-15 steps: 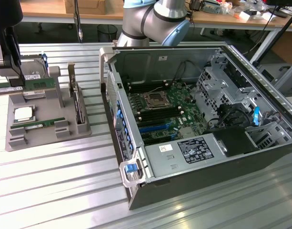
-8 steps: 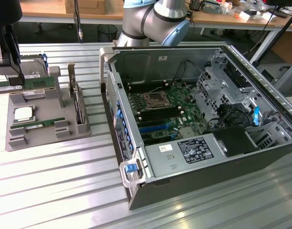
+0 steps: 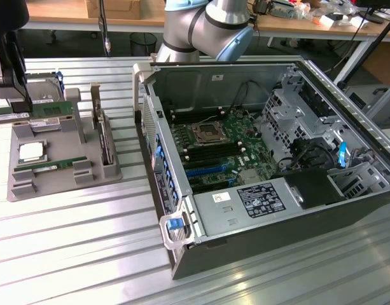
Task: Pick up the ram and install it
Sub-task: 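Pick up the ram and move it above insertion slot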
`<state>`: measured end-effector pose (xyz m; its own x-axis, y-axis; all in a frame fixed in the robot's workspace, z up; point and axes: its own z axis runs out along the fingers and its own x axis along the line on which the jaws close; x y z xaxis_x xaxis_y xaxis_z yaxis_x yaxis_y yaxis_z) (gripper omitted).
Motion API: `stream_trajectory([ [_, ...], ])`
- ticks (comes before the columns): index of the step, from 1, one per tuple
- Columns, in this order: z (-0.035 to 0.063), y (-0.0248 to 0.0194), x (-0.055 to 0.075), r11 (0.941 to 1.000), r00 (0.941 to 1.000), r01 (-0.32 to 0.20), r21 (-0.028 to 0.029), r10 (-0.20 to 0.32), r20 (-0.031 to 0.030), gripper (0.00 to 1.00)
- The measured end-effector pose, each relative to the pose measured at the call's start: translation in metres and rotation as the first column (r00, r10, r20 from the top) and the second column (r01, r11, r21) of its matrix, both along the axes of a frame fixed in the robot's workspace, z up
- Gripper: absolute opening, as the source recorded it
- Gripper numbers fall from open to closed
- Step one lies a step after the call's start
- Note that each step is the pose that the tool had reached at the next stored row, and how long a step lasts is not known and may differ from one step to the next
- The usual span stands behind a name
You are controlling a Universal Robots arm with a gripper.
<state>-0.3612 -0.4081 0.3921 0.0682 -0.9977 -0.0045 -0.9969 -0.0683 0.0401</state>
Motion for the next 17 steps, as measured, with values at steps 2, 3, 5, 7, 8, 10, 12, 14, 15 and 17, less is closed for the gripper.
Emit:
stream_trajectory([
  [2,0.0004,0.0,0.0,1.0,1.0,0.0,0.0,0.0,0.0,0.12],
  [3,0.0007,0.0,0.0,1.0,1.0,0.0,0.0,0.0,0.0,0.12],
  [5,0.0012,0.0,0.0,1.0,1.0,0.0,-0.0001,0.0,0.0,0.12],
  [7,0.0017,0.0,0.0,1.0,1.0,0.0,0.0,0.0,0.0,0.12],
  [8,0.0019,0.0,0.0,1.0,1.0,0.0,0.0,0.0,0.0,0.12],
  [10,0.0026,0.0,0.0,1.0,1.0,0.0,0.0,0.0,0.0,0.12],
  [12,0.0029,0.0,0.0,1.0,1.0,0.0,0.0,0.0,0.0,0.12],
  [14,0.0039,0.0,0.0,1.0,1.0,0.0,-0.0001,0.0,-0.0001,0.12],
  [15,0.0042,0.0,0.0,1.0,1.0,0.0,0.0,0.0,0.0,0.12],
  [17,0.0049,0.0,0.0,1.0,1.0,0.0,0.0,0.0,0.0,0.12],
])
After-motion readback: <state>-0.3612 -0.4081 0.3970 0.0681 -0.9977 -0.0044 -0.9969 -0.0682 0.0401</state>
